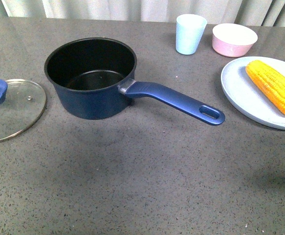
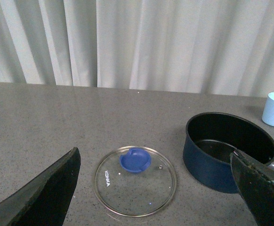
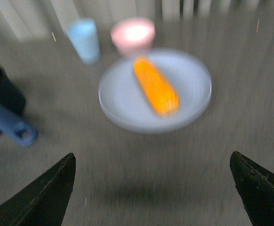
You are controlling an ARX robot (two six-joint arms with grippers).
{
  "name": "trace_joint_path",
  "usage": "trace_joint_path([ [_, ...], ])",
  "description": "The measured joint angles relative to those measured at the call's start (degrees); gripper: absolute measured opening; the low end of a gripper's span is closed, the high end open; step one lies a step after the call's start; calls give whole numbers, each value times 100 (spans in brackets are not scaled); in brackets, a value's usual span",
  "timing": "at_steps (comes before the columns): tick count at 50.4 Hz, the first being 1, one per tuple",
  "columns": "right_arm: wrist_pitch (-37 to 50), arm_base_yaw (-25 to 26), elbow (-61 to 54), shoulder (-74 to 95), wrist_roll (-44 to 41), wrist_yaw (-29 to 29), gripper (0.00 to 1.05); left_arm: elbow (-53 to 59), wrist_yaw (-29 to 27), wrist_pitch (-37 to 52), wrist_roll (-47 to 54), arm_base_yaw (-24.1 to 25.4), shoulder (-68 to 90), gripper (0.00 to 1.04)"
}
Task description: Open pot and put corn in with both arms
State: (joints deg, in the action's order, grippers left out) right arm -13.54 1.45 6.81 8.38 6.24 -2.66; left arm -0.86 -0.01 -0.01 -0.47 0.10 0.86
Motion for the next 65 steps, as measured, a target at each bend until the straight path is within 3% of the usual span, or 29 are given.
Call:
trace_joint_path([
  [2, -527, 219, 339, 713, 199, -186, 96, 0, 2, 0, 2, 0, 0, 96],
  [4, -439, 492, 568, 1300, 210, -391, 96, 0, 0, 0, 2, 0, 0, 96],
  [7, 197, 813, 885, 2020, -26, -487, 96, 0, 0, 0, 2, 0, 0, 96],
  [10, 1360, 1054, 1202, 3093, -584, -603, 96, 0, 0, 0, 2, 0, 0, 96],
  [16, 2983, 984, 1932, 5412, -1121, -960, 96, 0, 0, 0, 2, 0, 0, 96],
  [20, 3427, 778, 2608, 6867, -1342, -890, 96, 0, 0, 0, 2, 0, 0, 96],
  [30, 3412, 227, 3993, 9171, -2192, -149, 96, 0, 0, 0, 2, 0, 0, 96],
  [39, 3069, -31, 4653, 9976, -2236, -85, 96, 0, 0, 0, 2, 0, 0, 96],
  [60, 2852, 55, 5001, 10671, -1939, -55, 96, 0, 0, 0, 2, 0, 0, 96],
  [65, 2837, 92, 5012, 10721, -1906, -66, 84, 0, 0, 0, 2, 0, 0, 96],
])
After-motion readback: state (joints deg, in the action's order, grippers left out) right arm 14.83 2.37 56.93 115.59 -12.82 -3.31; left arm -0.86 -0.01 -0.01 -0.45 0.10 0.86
